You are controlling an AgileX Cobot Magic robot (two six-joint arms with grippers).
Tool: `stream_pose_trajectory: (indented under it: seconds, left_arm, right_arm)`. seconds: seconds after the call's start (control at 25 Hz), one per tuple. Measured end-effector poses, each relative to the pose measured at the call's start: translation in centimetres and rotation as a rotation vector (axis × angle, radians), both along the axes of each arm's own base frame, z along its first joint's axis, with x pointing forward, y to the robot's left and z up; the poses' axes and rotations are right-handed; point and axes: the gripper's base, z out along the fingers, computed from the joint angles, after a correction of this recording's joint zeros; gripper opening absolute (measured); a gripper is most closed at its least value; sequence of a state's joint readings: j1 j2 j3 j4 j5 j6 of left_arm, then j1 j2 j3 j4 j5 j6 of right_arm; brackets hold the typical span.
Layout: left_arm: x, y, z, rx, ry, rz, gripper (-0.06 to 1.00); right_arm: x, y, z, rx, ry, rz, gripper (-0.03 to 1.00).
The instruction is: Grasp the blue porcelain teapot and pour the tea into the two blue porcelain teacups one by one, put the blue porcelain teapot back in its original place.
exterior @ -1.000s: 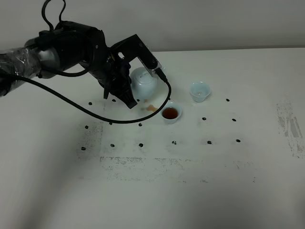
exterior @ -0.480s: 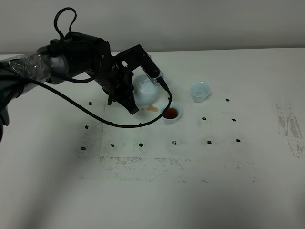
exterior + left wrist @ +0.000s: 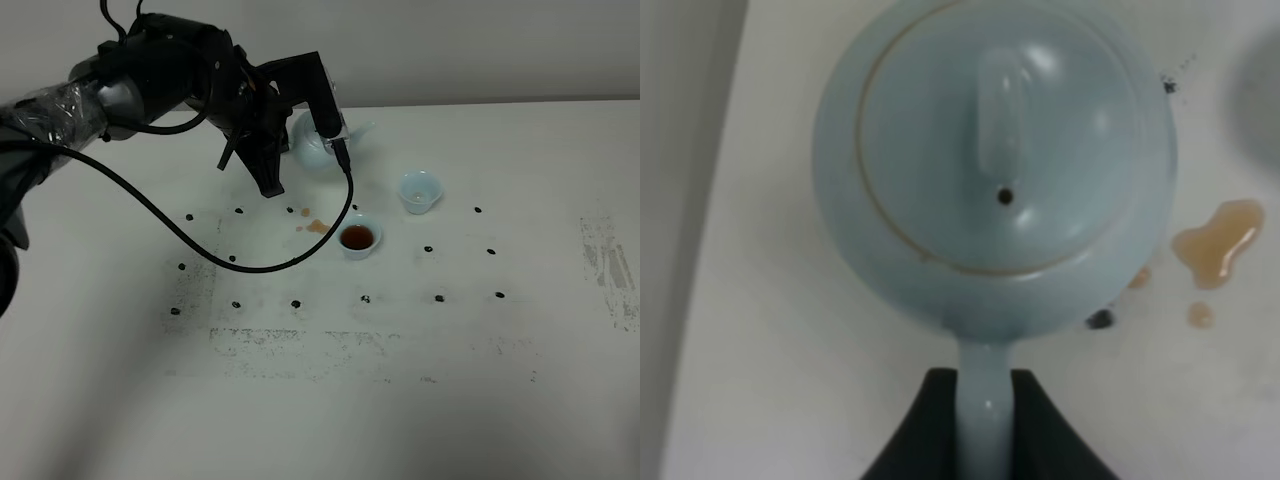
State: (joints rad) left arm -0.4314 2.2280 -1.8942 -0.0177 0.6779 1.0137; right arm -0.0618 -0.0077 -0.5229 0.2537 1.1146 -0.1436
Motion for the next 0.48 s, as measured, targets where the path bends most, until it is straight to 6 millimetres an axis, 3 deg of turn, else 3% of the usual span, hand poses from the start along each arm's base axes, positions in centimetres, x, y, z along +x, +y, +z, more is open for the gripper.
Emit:
stream_pose_trajectory:
  seconds: [0.28, 0.48]
  left_arm:
    - [2.9, -1.5, -0.5, 0.074, -0.034, -0.143, 0.09]
    - [3.4, -2.6, -1.2, 0.081, -0.048, -0.262, 0.09]
  right_arm:
    - [0.0, 0.0, 0.0, 0.000, 0.000, 0.000, 0.24]
    - [0.0, 0.0, 0.0, 0.000, 0.000, 0.000, 0.24]
